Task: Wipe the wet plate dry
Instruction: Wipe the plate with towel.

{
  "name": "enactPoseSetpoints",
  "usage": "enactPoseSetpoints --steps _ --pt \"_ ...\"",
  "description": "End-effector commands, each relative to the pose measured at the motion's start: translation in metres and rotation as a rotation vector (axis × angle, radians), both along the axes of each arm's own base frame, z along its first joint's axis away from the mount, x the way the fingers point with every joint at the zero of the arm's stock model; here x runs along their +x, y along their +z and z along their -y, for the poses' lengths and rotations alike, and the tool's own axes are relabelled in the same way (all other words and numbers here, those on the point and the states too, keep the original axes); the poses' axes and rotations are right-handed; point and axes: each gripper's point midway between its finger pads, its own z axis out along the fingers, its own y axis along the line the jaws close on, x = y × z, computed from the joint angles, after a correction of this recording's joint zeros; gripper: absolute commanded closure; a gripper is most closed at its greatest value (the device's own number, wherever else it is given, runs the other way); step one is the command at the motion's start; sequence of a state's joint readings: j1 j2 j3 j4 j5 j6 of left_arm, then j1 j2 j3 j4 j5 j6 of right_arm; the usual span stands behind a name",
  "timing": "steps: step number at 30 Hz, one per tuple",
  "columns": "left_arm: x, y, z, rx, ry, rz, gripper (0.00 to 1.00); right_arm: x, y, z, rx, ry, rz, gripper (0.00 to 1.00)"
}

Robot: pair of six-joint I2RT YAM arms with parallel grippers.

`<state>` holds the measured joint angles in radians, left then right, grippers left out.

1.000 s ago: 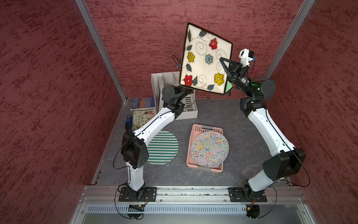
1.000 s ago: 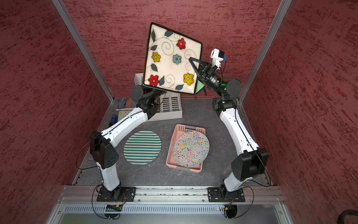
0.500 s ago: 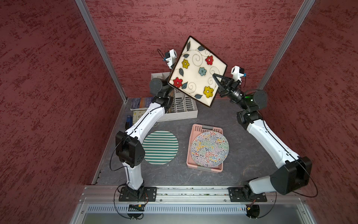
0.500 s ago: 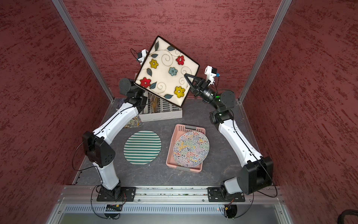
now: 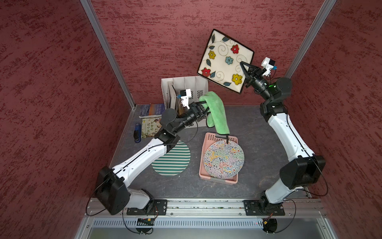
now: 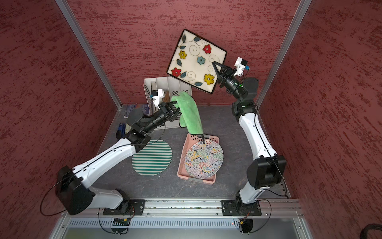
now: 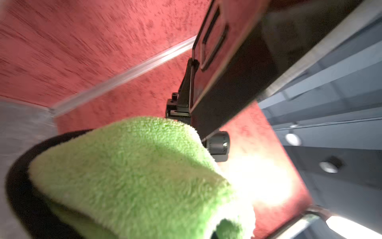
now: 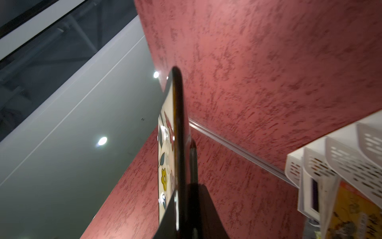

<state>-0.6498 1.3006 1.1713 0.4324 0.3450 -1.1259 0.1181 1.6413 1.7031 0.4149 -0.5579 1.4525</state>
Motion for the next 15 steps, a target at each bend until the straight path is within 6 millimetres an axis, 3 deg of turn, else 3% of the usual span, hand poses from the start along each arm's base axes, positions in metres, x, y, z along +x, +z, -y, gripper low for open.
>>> enactPoseSetpoints --steps 1,6,11,15 --pt "-0.016 0.006 -0.020 0.290 0.199 0.138 1.00 -0.039 0.033 -0.008 -0.087 -0.038 0.119 1.00" --pt "-0.006 0.020 -0.010 0.532 0.316 0.183 1.00 -0.055 0.010 -0.036 -0.228 -0.044 0.104 1.00" --pt "0.023 0.000 0.011 0.972 0.565 0.211 1.00 -0.070 0.007 -0.058 -0.269 -0.033 0.116 1.00" --pt "0.039 -0.027 0.044 1.086 0.441 0.204 1.00 -0.076 0.017 -0.068 -0.257 -0.009 0.145 1.00"
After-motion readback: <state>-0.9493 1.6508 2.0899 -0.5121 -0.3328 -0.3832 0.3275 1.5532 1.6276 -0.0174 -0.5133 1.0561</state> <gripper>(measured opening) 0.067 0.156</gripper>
